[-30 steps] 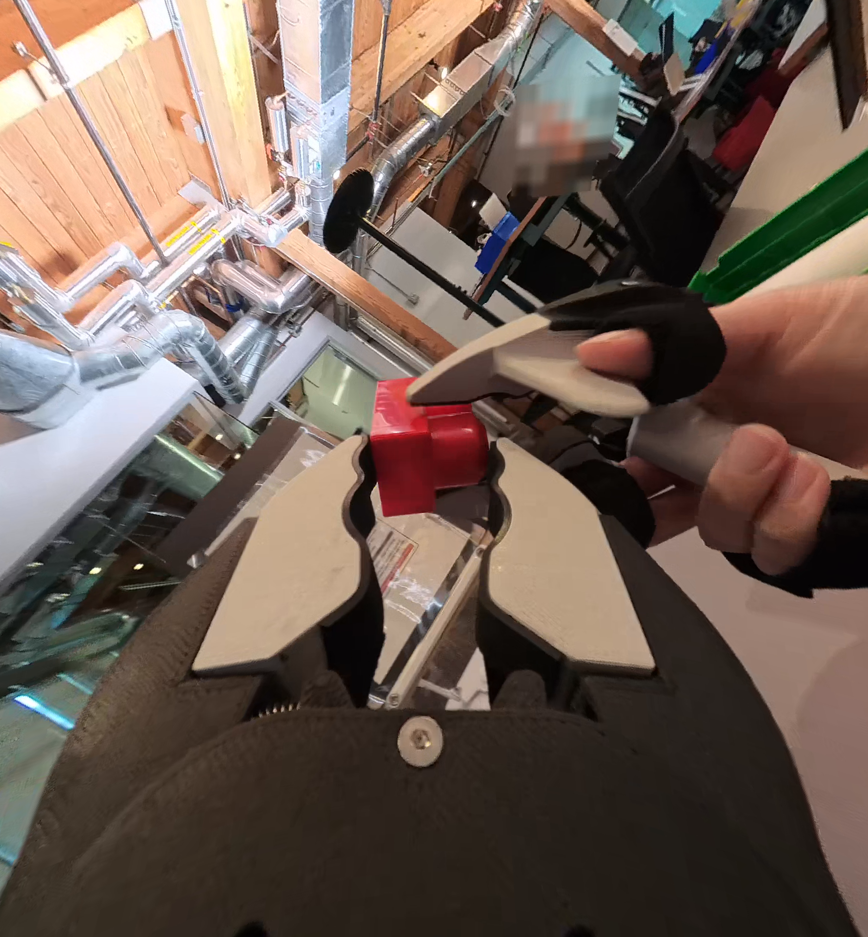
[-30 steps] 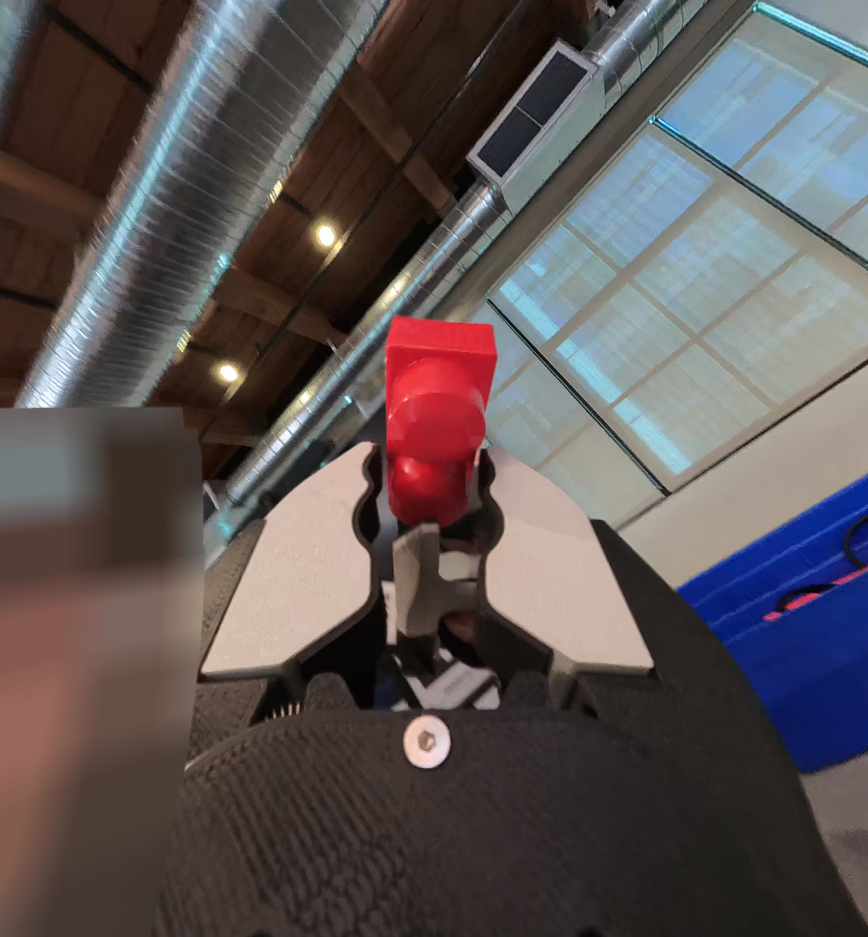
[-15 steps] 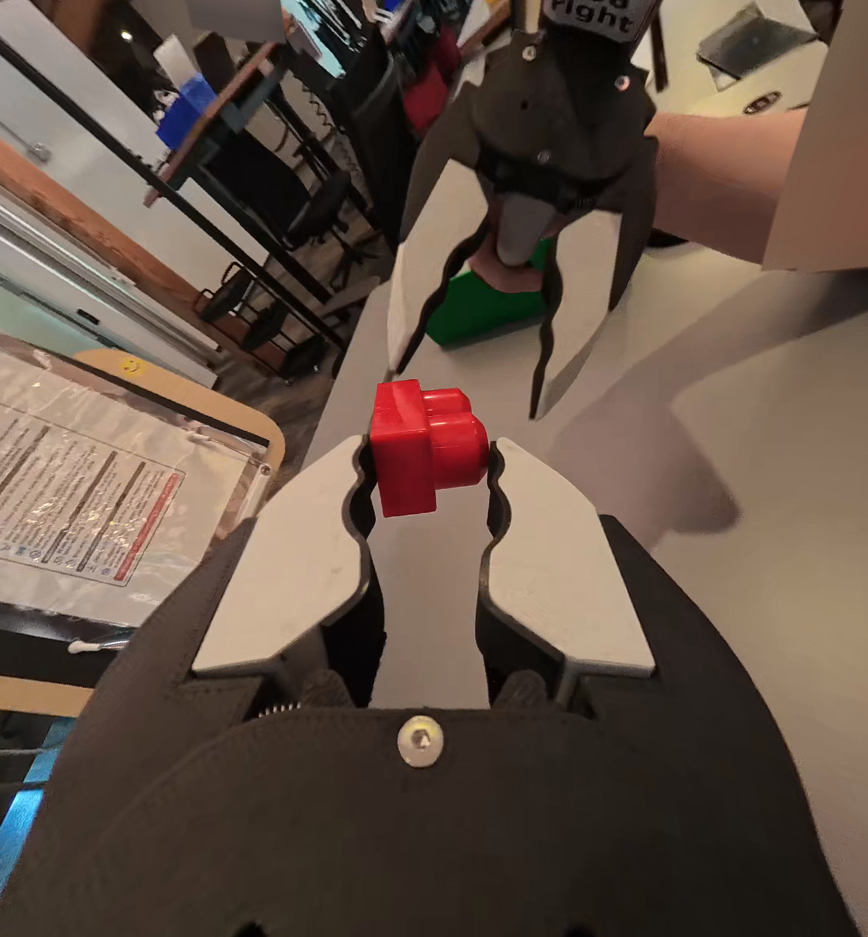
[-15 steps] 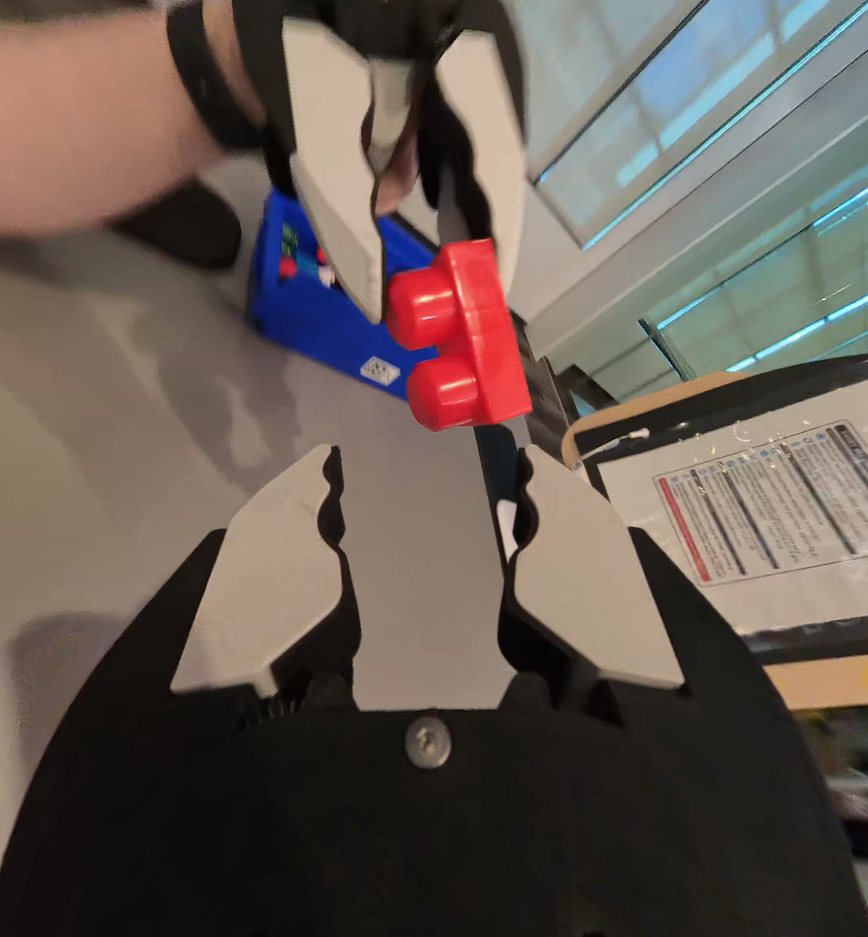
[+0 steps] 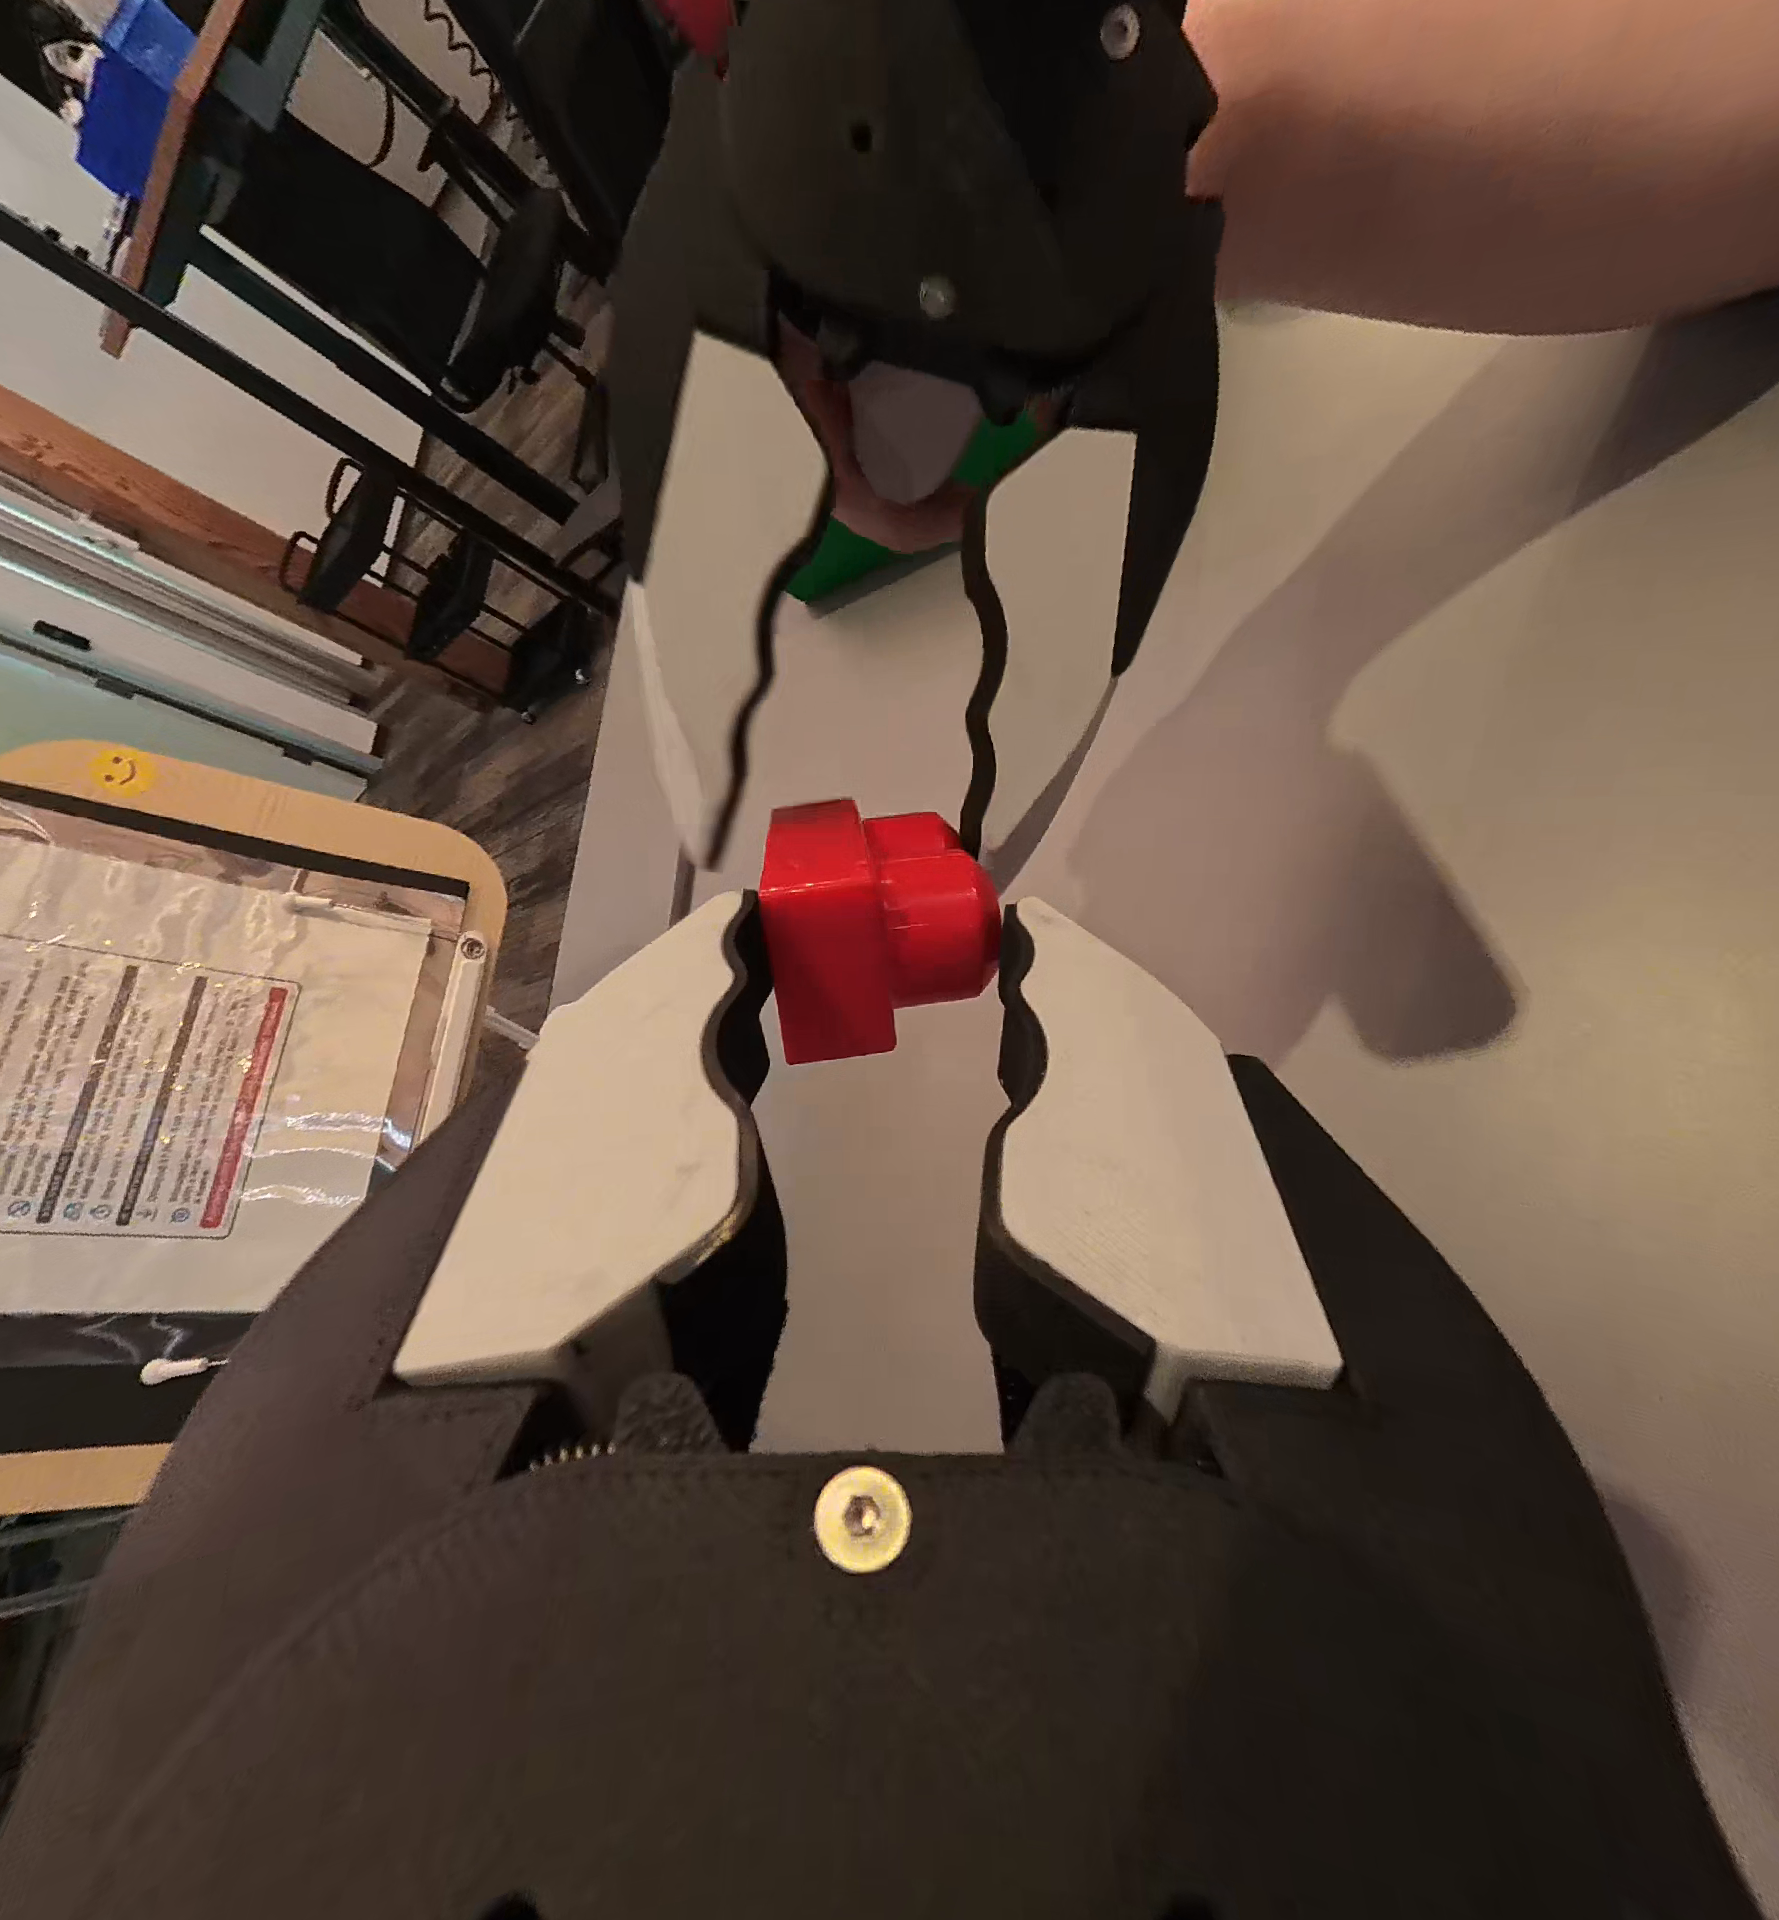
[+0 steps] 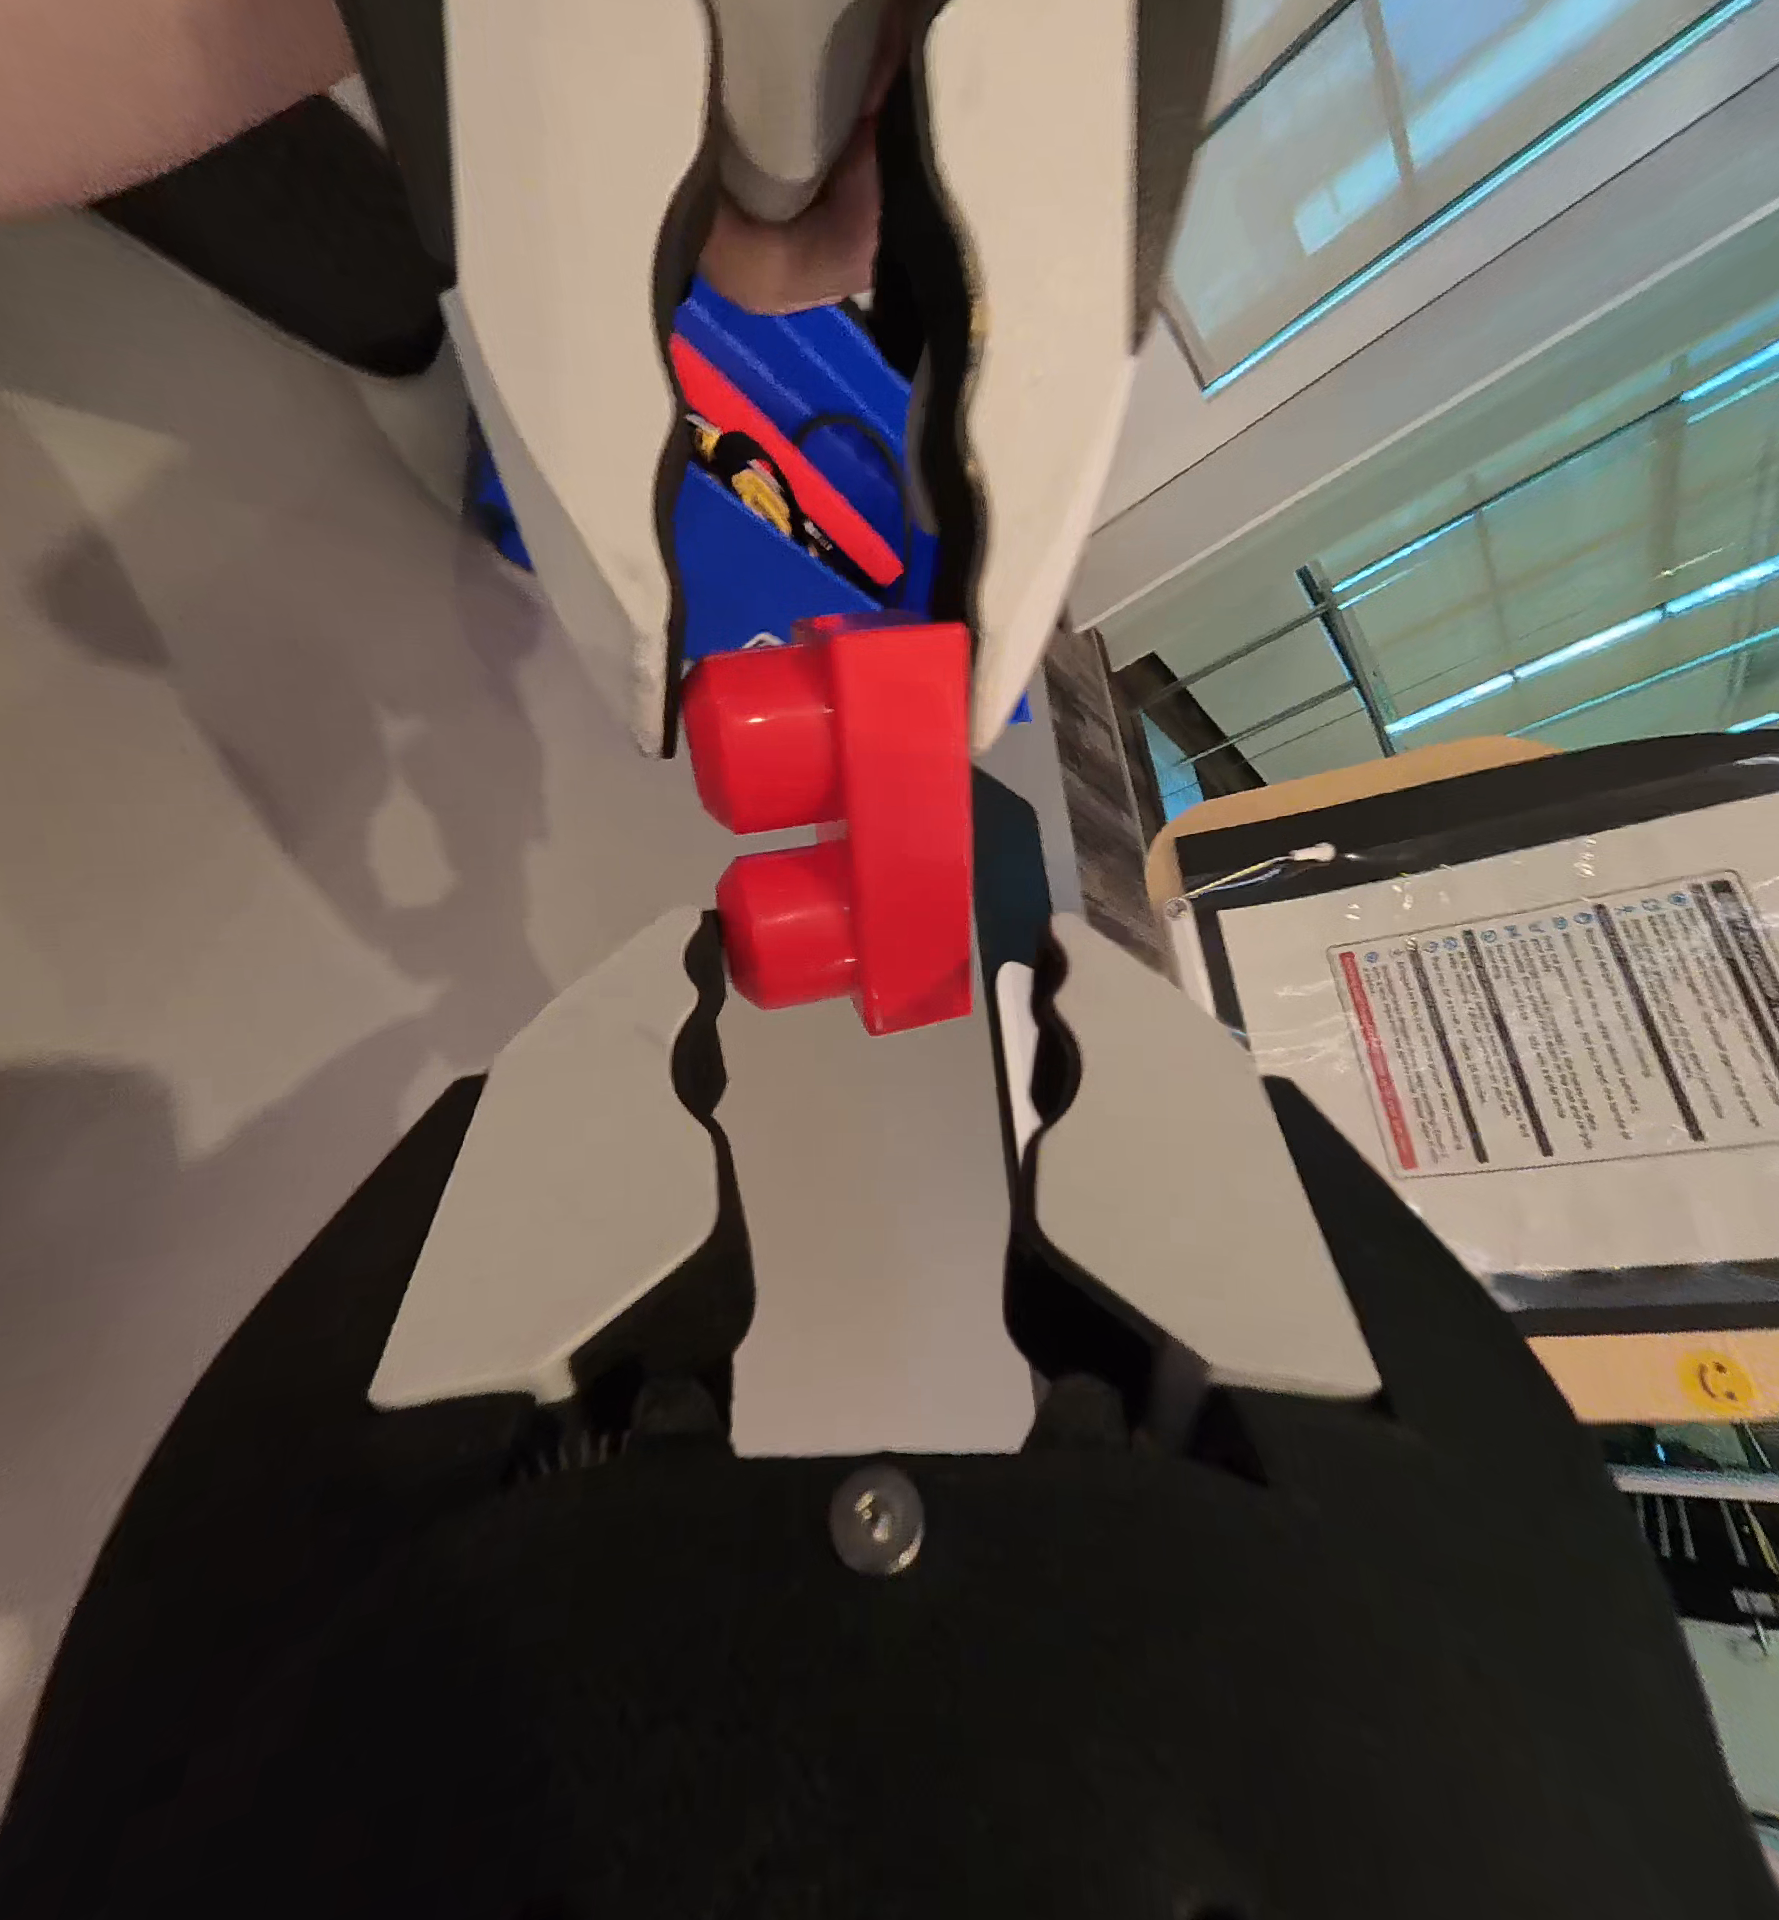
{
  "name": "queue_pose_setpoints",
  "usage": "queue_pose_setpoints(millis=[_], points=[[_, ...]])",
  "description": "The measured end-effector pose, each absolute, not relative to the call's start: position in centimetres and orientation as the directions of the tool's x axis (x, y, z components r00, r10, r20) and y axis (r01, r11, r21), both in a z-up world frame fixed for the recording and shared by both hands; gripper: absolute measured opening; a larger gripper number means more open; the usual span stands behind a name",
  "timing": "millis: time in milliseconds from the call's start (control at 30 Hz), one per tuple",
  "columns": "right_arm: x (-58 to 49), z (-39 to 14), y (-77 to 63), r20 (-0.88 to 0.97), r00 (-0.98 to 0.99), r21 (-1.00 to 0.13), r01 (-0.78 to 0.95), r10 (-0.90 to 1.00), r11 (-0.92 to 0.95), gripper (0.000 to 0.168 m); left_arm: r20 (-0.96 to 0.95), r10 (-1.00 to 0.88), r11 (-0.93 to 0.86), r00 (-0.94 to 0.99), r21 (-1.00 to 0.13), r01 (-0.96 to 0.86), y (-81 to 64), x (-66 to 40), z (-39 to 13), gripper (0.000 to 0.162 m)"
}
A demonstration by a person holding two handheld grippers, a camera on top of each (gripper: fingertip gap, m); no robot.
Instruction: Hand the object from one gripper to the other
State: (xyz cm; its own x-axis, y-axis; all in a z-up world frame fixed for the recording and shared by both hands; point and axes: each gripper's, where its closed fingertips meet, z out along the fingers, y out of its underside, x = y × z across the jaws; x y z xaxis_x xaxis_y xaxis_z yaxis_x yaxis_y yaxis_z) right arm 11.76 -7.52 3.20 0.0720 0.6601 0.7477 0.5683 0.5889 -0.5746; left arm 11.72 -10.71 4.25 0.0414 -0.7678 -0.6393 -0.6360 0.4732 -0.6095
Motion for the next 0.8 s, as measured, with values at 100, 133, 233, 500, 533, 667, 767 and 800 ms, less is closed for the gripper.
queue_pose_setpoints(millis=[100, 133, 233, 500, 533, 667, 767, 800], points=[[11.5, 2.8, -7.8, 0.696, 0.055, -0.617, 0.556, 0.716, 0.557, 0.046, -0.635, -0.772, 0.494, 0.037, -0.635, -0.593, -11.0, 12.1, 4.6, 0.042], [11.6, 3.2, -7.5, 0.667, 0.085, -0.655, 0.541, 0.740, 0.528, 0.046, -0.646, -0.759, 0.497, 0.078, -0.654, -0.571, -10.6, 12.1, 5.4, 0.042], [12.3, 4.9, -6.6, 0.523, 0.182, -0.807, 0.419, 0.833, 0.416, 0.046, -0.686, -0.690, 0.508, 0.231, -0.686, -0.521, -9.0, 11.4, 7.9, 0.053], [16.4, 12.0, -3.7, -0.542, -0.124, -0.753, -0.367, 0.831, -0.546, 0.045, -0.800, -0.403, 0.585, 0.445, -0.599, -0.547, -5.5, 10.4, 11.3, 0.068], [16.8, 12.2, -3.4, -0.584, -0.206, -0.680, -0.403, 0.785, -0.612, 0.045, -0.798, -0.383, 0.597, 0.466, -0.598, -0.534, -5.5, 10.9, 11.5, 0.066], [16.3, 12.4, -3.3, -0.626, -0.385, -0.514, -0.450, 0.678, -0.730, 0.046, -0.732, -0.369, 0.610, 0.572, -0.655, -0.445, -5.4, 13.0, 12.2, 0.066], [14.8, 12.5, -4.6, -0.625, -0.508, -0.416, -0.427, 0.593, -0.803, 0.046, -0.746, -0.297, 0.636, 0.596, -0.620, -0.460, -5.4, 14.2, 11.8, 0.066], [14.4, 12.5, -4.8, -0.625, -0.528, -0.386, -0.431, 0.575, -0.816, 0.046, -0.757, -0.265, 0.646, 0.597, -0.599, -0.474, -5.4, 14.5, 11.7, 0.065]])
